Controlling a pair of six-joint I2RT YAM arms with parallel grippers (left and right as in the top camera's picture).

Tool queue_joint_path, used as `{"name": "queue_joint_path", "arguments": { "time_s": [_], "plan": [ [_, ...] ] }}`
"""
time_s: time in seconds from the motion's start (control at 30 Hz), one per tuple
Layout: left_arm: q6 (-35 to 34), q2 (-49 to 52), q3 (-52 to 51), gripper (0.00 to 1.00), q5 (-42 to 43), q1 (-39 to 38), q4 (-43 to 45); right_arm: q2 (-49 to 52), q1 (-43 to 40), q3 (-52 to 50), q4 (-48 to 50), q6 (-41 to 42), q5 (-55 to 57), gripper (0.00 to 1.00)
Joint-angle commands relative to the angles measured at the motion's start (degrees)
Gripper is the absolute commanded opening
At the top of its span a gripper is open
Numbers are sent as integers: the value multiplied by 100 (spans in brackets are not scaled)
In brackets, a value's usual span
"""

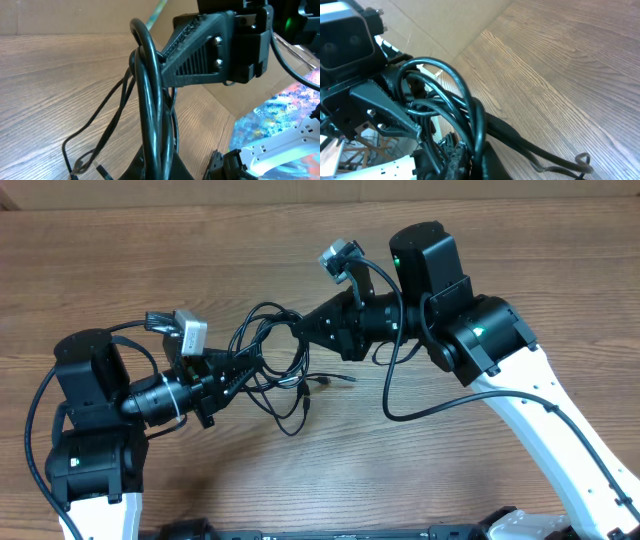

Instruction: Untangle cables

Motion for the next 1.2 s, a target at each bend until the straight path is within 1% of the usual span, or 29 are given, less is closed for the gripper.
{"name": "queue_joint_path", "arguments": {
  "time_s": [0.0,0.07,0.17,0.33,0.43,0.63,0.73,0.77,0.8,0.83,0.87,0.9,0.97,1.0,1.13,1.17],
  "plan": [
    [-142,-55,92,4,-24,-61,63,-83,31,17,26,-15,20,4],
    [-153,-55,92,4,-76,-61,68,-83,28,17,-24,-20,151,4],
    [-153,-55,92,4,-74,-59,70,-83,-81,17,-175,-44,640,4],
    [-149,-55,92,4,-79,-59,70,-83,-501,17,-529,-114,1325,4],
    [-149,-55,92,4,-87,-59,72,-83,-802,17,-713,-236,1342,4],
    [-151,-55,92,4,-205,-59,61,-98,-1340,17,-861,-232,1325,4],
    [-151,-55,92,5,-205,-59,59,-98,-1405,17,-909,-234,887,4],
    [-146,-55,92,5,-205,-59,61,-98,-1405,17,-922,-234,680,8],
    [-142,-55,92,6,-205,-61,63,-98,-1379,17,-929,-234,450,23],
    [-94,-55,92,7,-203,-68,63,-98,-1344,17,-931,-234,210,43],
    [-9,-55,92,7,-197,-79,57,-98,-1285,17,-929,-234,-52,61],
    [66,-55,92,8,-168,-83,48,-98,-1231,17,-927,-234,-247,67],
    [284,-55,92,9,33,-98,31,-98,-1084,17,-925,-232,-487,74],
    [389,-55,92,8,173,-114,33,-98,-1008,17,-929,-232,-533,76],
    [695,-55,92,9,437,-118,22,-98,-673,17,-933,-164,-555,76],
    [772,-55,92,10,494,-118,22,-98,-588,17,-933,-140,-555,72]
  ]
}}
